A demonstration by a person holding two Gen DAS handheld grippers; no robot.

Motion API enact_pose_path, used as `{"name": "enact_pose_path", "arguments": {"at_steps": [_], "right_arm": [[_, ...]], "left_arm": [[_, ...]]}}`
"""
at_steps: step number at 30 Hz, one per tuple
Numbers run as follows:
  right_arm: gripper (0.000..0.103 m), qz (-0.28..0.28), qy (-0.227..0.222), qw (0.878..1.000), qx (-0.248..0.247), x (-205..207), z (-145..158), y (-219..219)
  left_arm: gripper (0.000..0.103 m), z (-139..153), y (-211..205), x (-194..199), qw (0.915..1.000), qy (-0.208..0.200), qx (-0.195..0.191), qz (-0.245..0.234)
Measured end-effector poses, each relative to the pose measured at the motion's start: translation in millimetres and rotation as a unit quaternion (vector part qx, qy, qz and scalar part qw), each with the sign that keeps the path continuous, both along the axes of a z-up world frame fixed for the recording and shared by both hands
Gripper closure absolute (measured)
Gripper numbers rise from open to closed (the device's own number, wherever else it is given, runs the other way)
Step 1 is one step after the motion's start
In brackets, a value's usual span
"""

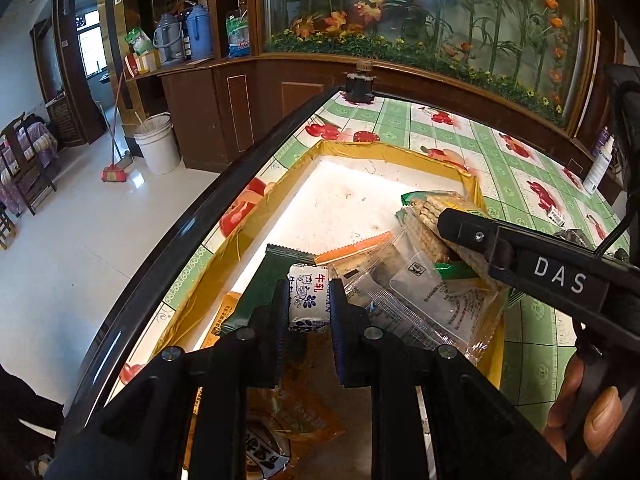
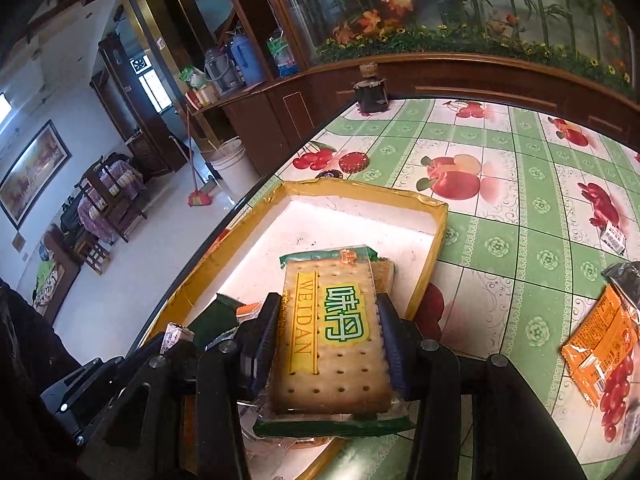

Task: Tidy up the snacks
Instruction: 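Open both tools to drop the candy roll and cracker packet into the tray, then move both tools back over the remaining snacks on the table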

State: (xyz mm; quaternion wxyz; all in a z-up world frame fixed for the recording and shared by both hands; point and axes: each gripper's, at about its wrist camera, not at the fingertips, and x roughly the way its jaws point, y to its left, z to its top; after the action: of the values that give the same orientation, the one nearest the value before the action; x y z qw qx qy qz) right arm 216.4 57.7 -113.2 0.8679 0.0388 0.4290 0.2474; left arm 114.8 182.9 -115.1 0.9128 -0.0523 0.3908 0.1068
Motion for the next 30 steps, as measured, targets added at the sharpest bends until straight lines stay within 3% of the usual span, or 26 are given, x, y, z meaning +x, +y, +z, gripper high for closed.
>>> {"name": "enact_pose_path", "arguments": {"at_steps": [4,7,9,11,19,25,30], "right_arm": [[0.052,-0.001,0.010,1.000,0.011,0.2,-0.2,-2.3],[0.051,-0.007,0.007,1.000,0.016,-1.9,4.0,-7.8],[0.051,-0.012,0.002,1.000,0.017,-4.9,8.8,-12.5],[0.051,-0.014,-0.001,1.000,0.025,-9.1,15.0,-19.4],[0.044,-0.033,-0.025,0.998,0.036,-38.1,39.0,-57.6],[0.033,-0.044,-0.032,0.998,0.020,-61.3,40.1,-83.8],[0.032,-0.056,-0.037,0.998,0.005,-81.2,37.3,-108.5]], "left_arm": [[0.084,1.7,2.4,-1.6,1.0000,0.004,0.000,0.009],[0.063,7.3,4.1,-7.2,0.9998,-0.007,0.003,0.018],[0.040,13.2,3.7,-12.9,0.9994,-0.019,0.012,0.027],[0.034,17.9,3.8,-16.2,0.9989,-0.028,0.017,0.032],[0.034,29.7,-6.0,-28.8,0.9986,-0.040,0.016,0.030],[0.034,36.0,-18.4,-36.6,0.9987,-0.043,0.013,0.023],[0.028,43.8,-32.7,-43.8,0.9984,-0.053,0.018,0.013]]}}
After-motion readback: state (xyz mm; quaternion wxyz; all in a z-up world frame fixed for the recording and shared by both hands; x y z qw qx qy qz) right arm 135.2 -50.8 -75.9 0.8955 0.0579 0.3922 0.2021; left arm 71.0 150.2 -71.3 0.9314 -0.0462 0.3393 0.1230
